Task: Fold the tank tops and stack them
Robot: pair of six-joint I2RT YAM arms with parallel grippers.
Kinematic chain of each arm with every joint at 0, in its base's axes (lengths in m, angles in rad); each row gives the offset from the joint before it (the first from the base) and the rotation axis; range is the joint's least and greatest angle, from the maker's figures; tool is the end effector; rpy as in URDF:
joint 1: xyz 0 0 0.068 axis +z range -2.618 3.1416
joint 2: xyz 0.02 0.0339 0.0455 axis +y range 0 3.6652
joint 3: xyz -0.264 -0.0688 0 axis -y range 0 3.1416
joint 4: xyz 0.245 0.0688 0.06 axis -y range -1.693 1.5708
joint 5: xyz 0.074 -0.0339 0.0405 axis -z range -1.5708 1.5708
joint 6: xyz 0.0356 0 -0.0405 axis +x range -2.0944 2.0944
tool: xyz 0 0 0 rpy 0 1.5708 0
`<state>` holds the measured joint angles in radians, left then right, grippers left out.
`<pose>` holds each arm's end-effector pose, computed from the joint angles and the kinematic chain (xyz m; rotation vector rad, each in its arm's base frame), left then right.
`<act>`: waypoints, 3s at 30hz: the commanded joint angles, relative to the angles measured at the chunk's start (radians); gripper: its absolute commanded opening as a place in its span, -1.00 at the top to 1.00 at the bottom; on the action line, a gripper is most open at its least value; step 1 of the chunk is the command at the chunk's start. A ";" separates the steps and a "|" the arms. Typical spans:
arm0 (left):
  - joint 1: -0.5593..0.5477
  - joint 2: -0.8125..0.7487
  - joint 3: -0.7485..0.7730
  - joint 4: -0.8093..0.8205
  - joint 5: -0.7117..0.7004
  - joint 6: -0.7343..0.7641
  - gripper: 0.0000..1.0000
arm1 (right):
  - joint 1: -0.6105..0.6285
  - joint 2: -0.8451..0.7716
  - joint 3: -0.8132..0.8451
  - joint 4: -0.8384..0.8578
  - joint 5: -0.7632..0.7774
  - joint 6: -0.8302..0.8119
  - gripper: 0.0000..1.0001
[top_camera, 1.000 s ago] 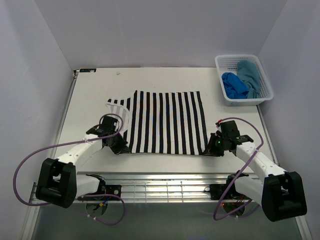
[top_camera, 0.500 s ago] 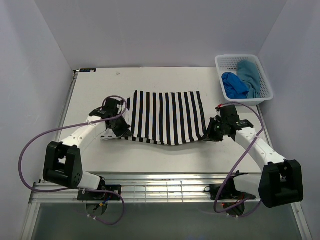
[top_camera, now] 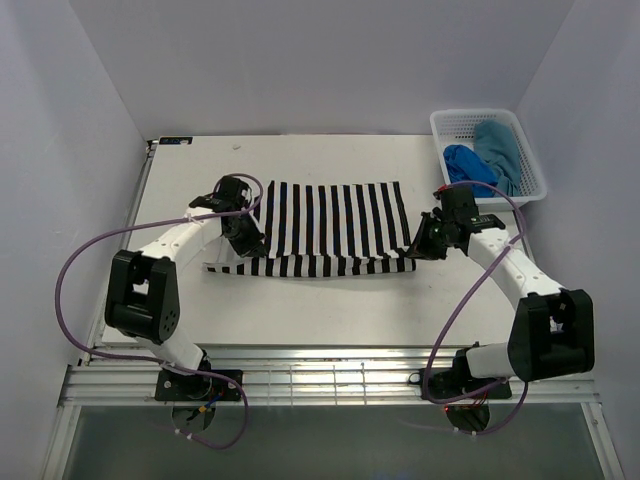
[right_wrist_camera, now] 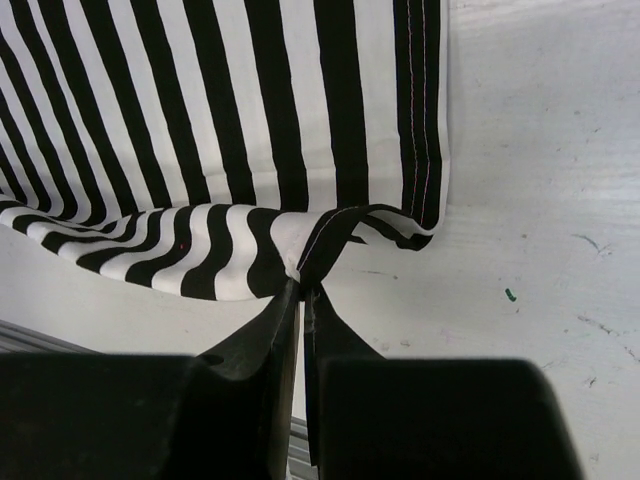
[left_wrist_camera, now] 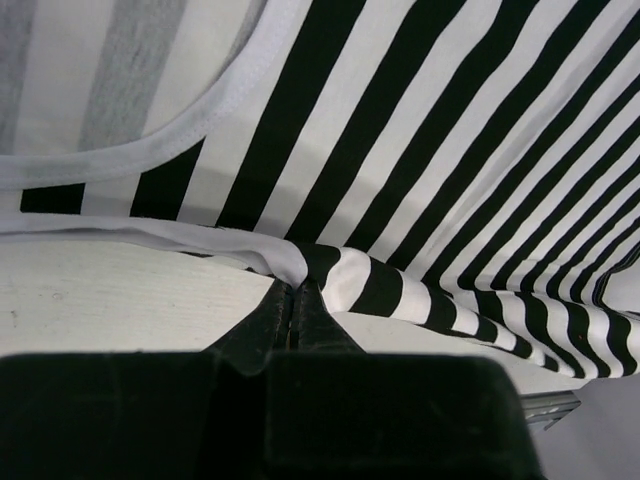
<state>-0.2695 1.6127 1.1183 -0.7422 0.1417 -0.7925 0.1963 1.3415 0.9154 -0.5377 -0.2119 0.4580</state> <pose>0.2985 -0.0877 0.2106 -0.7149 2.8052 -0.4244 0.2633 0.0600 0.2346 0.2519 2.5742 0.5205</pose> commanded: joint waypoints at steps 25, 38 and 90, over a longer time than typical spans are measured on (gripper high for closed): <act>0.036 0.199 0.192 0.018 -0.093 0.032 1.00 | -0.037 0.281 0.211 0.024 -0.015 -0.048 0.85; 0.038 0.230 0.287 0.049 -0.080 0.042 -0.77 | -0.038 0.318 0.254 0.116 -0.021 -0.030 -0.39; 0.010 -0.220 0.038 0.007 -0.108 0.070 -0.96 | 0.154 -0.084 -0.024 0.220 0.049 -0.033 -0.80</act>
<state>-0.2577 1.3182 1.0286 -0.7261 0.1032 -0.7967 0.3588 1.1957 0.7650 -0.3313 -0.1894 0.4850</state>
